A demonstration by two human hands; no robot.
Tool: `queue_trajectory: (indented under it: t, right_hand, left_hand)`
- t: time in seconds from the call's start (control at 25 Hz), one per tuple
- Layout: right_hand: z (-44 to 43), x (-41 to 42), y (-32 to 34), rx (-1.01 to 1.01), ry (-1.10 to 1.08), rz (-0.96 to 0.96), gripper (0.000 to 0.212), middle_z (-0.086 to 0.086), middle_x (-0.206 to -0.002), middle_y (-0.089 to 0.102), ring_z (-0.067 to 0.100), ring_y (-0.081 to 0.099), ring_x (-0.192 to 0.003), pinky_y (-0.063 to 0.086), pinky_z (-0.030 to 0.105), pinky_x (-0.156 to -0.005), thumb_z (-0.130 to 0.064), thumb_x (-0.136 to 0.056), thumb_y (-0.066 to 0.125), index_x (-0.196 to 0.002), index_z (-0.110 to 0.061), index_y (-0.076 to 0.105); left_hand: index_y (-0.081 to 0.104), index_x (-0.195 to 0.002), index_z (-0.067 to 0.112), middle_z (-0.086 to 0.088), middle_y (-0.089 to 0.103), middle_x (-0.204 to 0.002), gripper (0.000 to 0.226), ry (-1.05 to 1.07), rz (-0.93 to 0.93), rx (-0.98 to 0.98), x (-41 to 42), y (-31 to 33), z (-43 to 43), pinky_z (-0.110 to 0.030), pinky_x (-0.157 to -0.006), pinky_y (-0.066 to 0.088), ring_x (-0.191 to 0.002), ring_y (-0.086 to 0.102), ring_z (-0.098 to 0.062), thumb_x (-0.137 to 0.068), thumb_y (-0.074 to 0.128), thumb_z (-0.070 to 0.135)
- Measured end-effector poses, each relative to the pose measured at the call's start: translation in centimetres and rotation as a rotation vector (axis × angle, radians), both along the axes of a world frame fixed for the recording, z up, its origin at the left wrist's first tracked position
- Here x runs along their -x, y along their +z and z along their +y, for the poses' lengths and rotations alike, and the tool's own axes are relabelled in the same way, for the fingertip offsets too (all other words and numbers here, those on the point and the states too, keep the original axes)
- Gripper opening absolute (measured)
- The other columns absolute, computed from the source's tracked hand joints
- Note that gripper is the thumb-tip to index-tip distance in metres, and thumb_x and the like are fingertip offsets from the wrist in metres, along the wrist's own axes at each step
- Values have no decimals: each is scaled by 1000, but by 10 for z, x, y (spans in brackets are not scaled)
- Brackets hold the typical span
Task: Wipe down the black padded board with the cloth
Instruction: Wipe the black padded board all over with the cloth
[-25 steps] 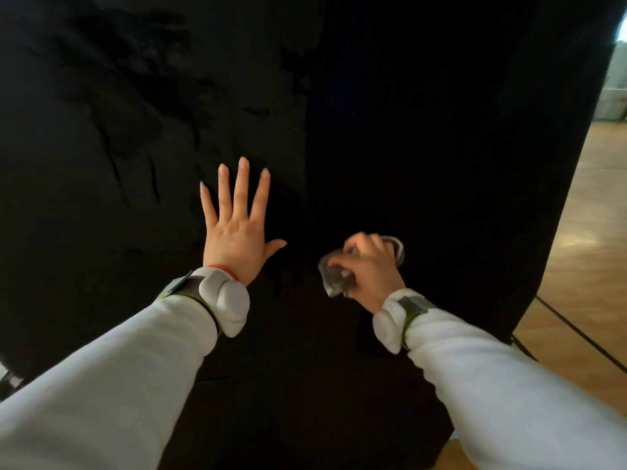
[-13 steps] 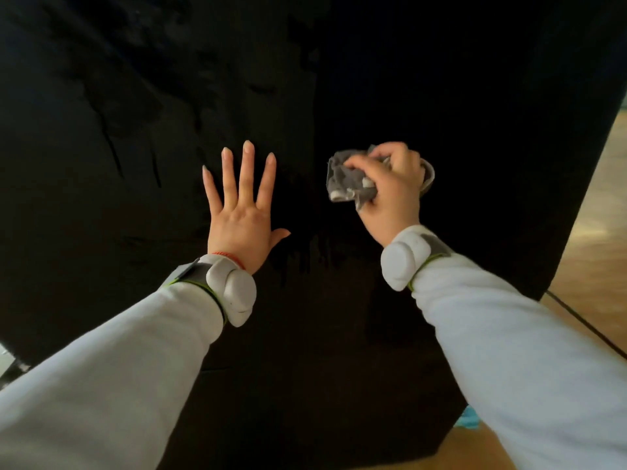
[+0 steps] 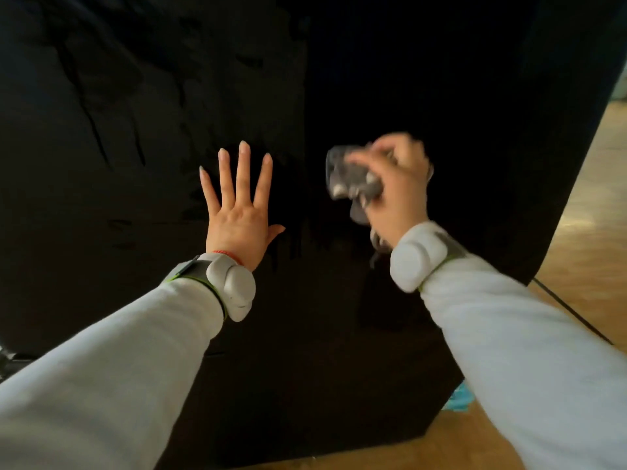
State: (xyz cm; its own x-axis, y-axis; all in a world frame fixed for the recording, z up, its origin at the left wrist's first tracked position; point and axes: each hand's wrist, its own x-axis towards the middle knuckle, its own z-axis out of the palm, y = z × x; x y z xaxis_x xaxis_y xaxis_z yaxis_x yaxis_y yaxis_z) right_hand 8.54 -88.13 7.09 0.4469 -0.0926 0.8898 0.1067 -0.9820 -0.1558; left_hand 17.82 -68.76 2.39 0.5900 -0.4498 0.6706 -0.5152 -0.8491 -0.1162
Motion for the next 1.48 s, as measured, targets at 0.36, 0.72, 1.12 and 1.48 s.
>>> queue_trajectory:
  t: [0.36, 0.72, 1.12, 1.48]
  right_hand:
    - [2, -12, -71, 69, 28, 146, 38, 10, -104, 52, 24, 38, -96, 32, 36, -78, -14, -62, 72, -100, -18, 68]
    - [-5, 5, -47, 8, 34, 90, 36, 9, -101, 55, 22, 42, -91, 35, 37, -78, -18, -68, 52, -99, -19, 69]
    - [-3, -11, -102, 95, 38, 146, 38, 6, -104, 47, 23, 38, -95, 21, 27, -79, -14, -61, 75, -99, -17, 68]
    - [-6, -1, -66, 19, 27, 66, 38, 1, -107, 44, 20, 37, -95, 35, 37, -81, -16, -68, 53, -103, -19, 67]
  left_hand:
    - [7, -149, 16, -20, 4, -155, 95, -111, -69, 71, 1, -9, 4, -57, -112, -1, -141, -1, -41, -79, 65, 44]
    - [-20, -143, 20, -18, -13, -154, 109, -18, 11, -10, 3, -23, 1, -56, -110, -11, -140, -13, -39, -79, 63, 50]
    - [6, -149, 17, -22, 4, -154, 93, -93, -42, 77, 5, -32, 0, -57, -111, -3, -140, 0, -44, -81, 65, 42]
    - [-15, -146, 21, -18, -8, -155, 107, -26, 46, -38, 5, -65, 1, -58, -110, -7, -140, -13, -38, -80, 66, 44]
